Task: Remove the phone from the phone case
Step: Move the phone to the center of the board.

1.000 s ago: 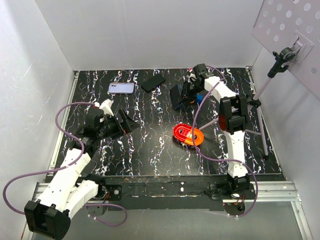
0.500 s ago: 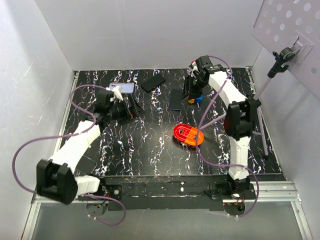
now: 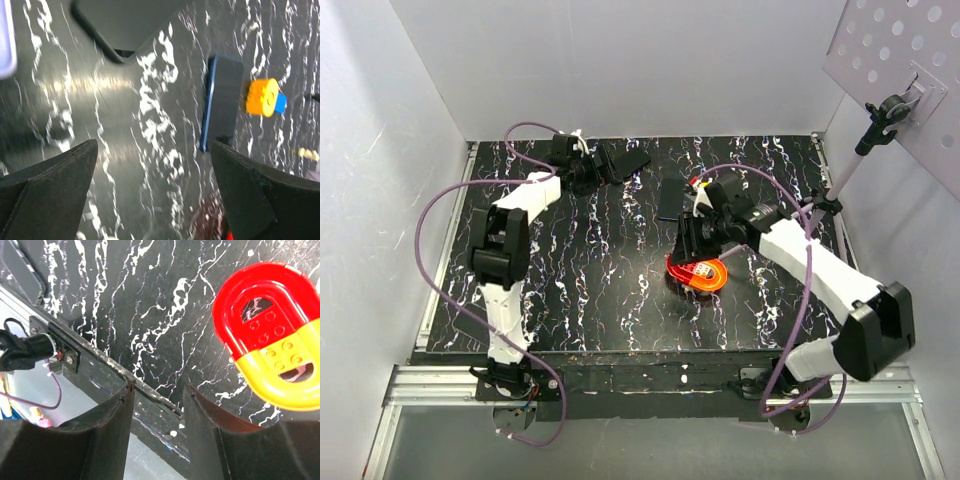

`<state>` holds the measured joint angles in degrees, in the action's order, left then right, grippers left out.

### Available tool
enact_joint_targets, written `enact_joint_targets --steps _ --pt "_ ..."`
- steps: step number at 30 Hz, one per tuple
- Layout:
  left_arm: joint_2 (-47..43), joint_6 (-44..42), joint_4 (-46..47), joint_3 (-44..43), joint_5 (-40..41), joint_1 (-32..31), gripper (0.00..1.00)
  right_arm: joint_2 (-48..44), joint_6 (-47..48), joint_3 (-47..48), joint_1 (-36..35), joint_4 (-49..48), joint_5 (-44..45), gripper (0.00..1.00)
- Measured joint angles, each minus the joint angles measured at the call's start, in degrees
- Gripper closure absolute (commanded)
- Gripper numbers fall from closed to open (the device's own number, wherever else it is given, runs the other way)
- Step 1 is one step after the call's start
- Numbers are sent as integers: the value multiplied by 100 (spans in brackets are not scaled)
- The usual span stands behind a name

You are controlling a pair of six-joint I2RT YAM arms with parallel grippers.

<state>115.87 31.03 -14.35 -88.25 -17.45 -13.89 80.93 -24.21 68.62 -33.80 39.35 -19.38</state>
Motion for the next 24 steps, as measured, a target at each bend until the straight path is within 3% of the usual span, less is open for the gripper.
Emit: enact_joint_targets --steps 6,12,24 --pt "1504 -157 -48 -1475 -212 326 4 -1163 -345 -330 -42 -256 -11 49" --pt "2981 66 -286 -3508 -597 584 6 -2275 -822 -822 -46 -570 -9 49" --pt "3305 1248 573 -3617 -702 564 7 -2885 -1235 -916 -50 -592 166 50"
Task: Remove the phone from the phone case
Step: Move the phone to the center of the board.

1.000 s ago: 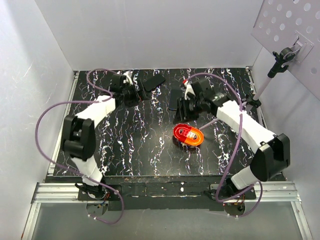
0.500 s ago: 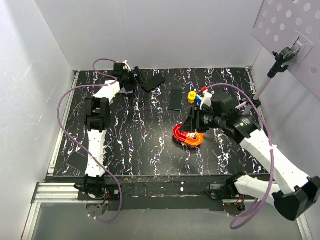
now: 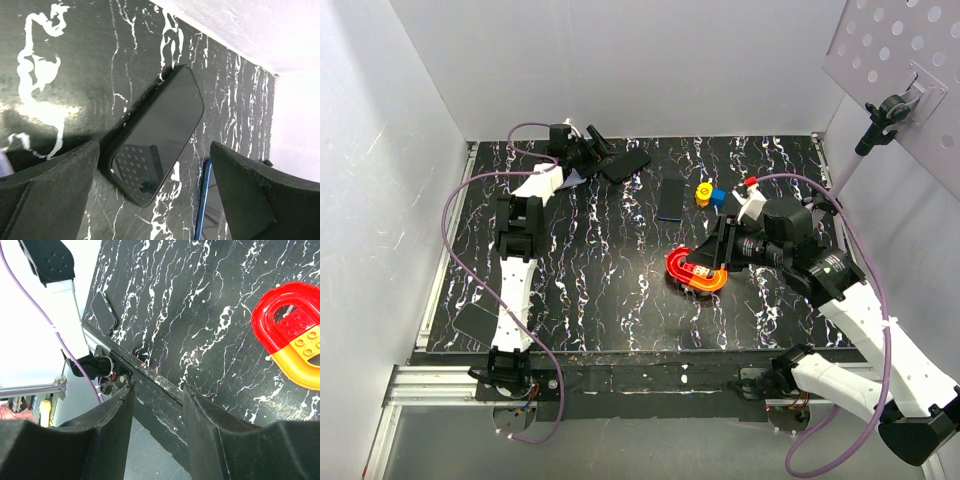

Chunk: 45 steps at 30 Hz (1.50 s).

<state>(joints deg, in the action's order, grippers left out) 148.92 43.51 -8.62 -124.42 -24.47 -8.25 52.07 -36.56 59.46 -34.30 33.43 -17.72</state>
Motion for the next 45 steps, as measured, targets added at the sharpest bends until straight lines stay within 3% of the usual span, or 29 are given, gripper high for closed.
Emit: enact_joint_targets --steps 8,15,24,30,32,45 --pt "157 203 190 -109 -227 -107 12 -243 -85 -13 -11 7 109 50" --pt "-136 -516 -376 83 -52 -323 5 -295 -116 -44 -11 4 111 50" --pt "-118 -1843 -2323 -807 1373 -1097 4 -505 -153 -111 -11 48 146 50" --pt "96 -2492 -2999 -1325 2459 -1513 2 -584 -212 -120 -11 70 203 51" --pt "142 -2588 -3117 -1408 2686 -1576 10 -586 -227 -122 -13 70 221 51" --pt "404 -2924 -3495 -1860 3353 -1705 34 -699 -269 -221 -24 90 308 51"
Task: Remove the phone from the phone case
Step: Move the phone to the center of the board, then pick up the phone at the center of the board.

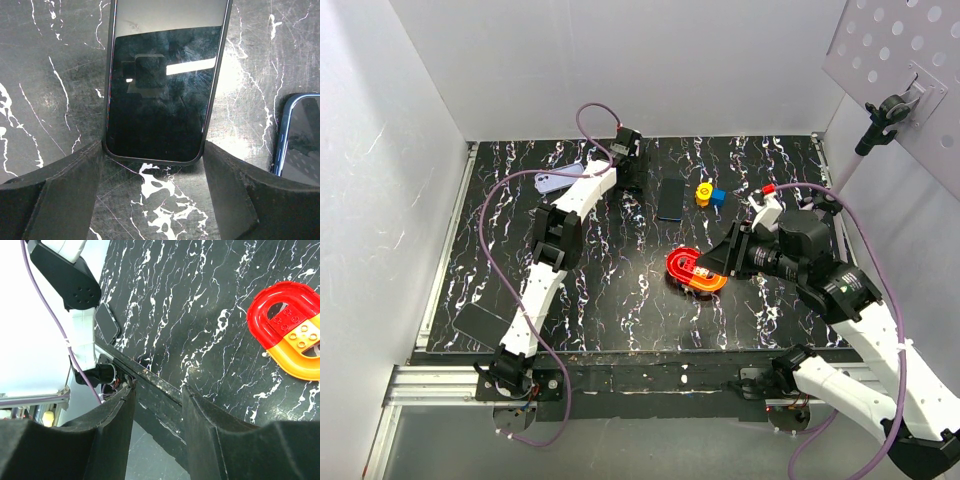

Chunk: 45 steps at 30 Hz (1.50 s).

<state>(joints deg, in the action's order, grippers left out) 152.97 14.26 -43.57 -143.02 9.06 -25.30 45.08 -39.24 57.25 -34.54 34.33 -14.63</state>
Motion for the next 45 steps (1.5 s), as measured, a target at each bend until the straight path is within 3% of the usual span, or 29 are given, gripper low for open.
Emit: enact_joint_targets --steps 12,16,20,22,26,29,34,41,43,45 --pt "-149 -348 254 332 -83 -33 59 -114 -2 -11 0 4 83 51" --pt "-706 -361 811 1403 15 -72 61 -76 0 -59 0 -48 81 51" --pt "-1867 -212 1161 3305 48 -118 60 -22 -2 -186 0 -162 55 51" --pt "-2476 -153 1165 4225 35 -151 53 31 -4 -251 0 -238 15 51" --pt "-3486 59 977 5635 -195 -249 5 72 -24 -356 -4 -387 -94 51" --pt "-3807 168 857 6096 -396 -297 2 59 -48 -380 -9 -457 -136 51" --pt "-3762 131 555 5930 -385 -328 2 -146 -68 -461 -9 -490 -140 51" --pt "-2697 -157 166 4339 -136 -326 4 -382 -94 -487 -9 -439 -66 51" --pt "-2441 -192 46 3960 -197 -317 15 -415 -94 -487 -9 -424 -35 52" --pt "-2326 -229 24 3786 -214 -315 41 -435 -94 -487 -9 -400 -9 51"
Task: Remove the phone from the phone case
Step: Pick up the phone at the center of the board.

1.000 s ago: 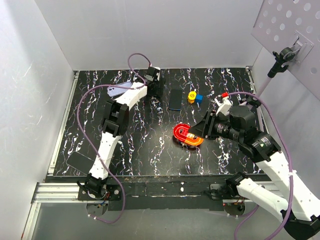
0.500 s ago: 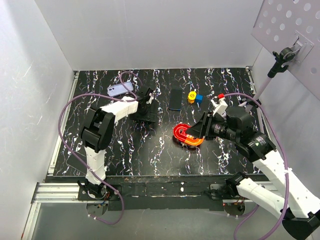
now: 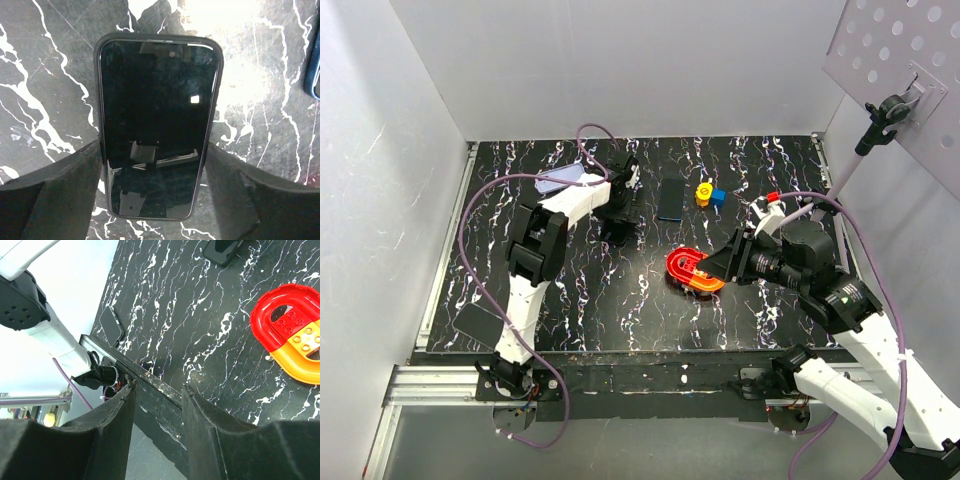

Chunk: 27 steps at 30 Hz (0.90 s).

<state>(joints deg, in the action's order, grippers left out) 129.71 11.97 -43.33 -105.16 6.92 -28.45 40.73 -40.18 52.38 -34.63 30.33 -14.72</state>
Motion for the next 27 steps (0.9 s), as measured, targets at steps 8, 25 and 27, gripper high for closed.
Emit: enact_joint_targets --steps 8,25,27 --pt "-669 116 372 1027 -236 17 100 238 -7 0 0 81 22 53" --pt "-6238 5073 2070 5276 -1878 -273 100 2712 -240 149 -1449 -1082 -63 52" --pt "-6332 5410 2065 5383 -1867 -385 100 2931 -181 299 -1602 -1165 -20 52"
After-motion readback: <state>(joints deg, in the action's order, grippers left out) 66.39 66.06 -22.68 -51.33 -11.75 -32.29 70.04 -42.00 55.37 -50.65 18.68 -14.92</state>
